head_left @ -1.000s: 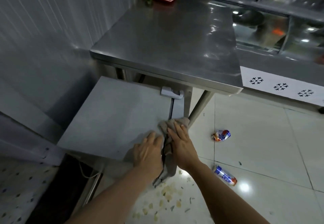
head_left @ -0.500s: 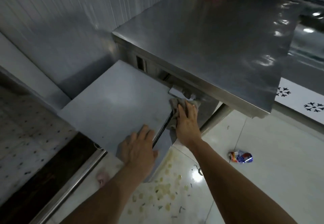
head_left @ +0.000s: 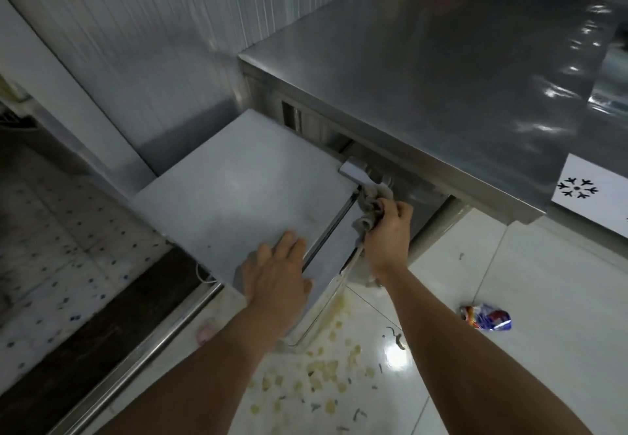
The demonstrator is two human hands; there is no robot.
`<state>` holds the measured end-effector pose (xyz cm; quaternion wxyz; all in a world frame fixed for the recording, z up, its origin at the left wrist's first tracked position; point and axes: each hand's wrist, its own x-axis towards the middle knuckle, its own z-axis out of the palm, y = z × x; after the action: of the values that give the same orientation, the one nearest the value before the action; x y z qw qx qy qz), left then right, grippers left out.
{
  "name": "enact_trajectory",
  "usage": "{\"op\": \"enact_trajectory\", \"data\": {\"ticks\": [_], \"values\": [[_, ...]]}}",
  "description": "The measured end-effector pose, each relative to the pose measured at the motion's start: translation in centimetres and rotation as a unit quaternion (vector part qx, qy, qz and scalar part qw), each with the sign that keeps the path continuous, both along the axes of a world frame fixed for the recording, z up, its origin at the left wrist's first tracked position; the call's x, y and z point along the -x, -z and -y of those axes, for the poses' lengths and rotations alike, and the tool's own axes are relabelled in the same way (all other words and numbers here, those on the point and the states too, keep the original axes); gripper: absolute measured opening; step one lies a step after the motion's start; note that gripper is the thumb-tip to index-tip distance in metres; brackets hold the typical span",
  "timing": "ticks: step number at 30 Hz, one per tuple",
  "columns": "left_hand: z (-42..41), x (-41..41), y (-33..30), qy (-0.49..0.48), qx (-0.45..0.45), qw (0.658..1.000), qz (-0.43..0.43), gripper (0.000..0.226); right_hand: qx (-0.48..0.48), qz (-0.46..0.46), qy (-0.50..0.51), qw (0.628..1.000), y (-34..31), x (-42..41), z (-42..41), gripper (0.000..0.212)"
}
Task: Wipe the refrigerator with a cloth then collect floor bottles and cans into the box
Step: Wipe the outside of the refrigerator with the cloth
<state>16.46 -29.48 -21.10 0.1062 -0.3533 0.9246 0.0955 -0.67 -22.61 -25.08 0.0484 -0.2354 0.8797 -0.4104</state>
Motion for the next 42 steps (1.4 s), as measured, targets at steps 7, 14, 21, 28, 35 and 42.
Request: {"op": "enact_trajectory", "data": {"ticks": [7, 14, 21, 28, 35, 42], "values": [[-0.9, -0.8, -1.8, 0.017, -0.022, 1.0, 0.0, 0.056, -0.187, 0.069, 0.02, 0.98, -2.2, -0.8, -4.1, 0.034], [-3.1, -1.9, -3.5, 0.045, -0.029, 0.997, -0.049, 0.062, -0.202, 0.027, -0.047, 0.978, -6.1, -2.2, -8.7, 0.035], [-4.7, -1.9, -3.8, 0.038, -0.02, 0.997, -0.064, 0.058, -0.176, 0.034, -0.09, 0.98, -7.3, -2.4, -9.4, 0.035], [-7.5, 0.7, -3.3, -0.044, 0.016, 0.997, -0.067, 0.061, -0.17, 0.053, -0.15, 0.973, -6.0, 1.6, -11.3, 0.024], [-14.3, 1.7, -2.1, -0.196, 0.033, 0.979, -0.052, 0.073, -0.122, 0.0, -0.265, 0.956, -4.7, 4.5, -13.5, 0.035], [-15.6, 1.6, -1.2, -0.223, 0.053, 0.973, -0.034, 0.075, -0.087, 0.003, -0.29, 0.953, -3.4, 4.1, -13.1, 0.032]]}}
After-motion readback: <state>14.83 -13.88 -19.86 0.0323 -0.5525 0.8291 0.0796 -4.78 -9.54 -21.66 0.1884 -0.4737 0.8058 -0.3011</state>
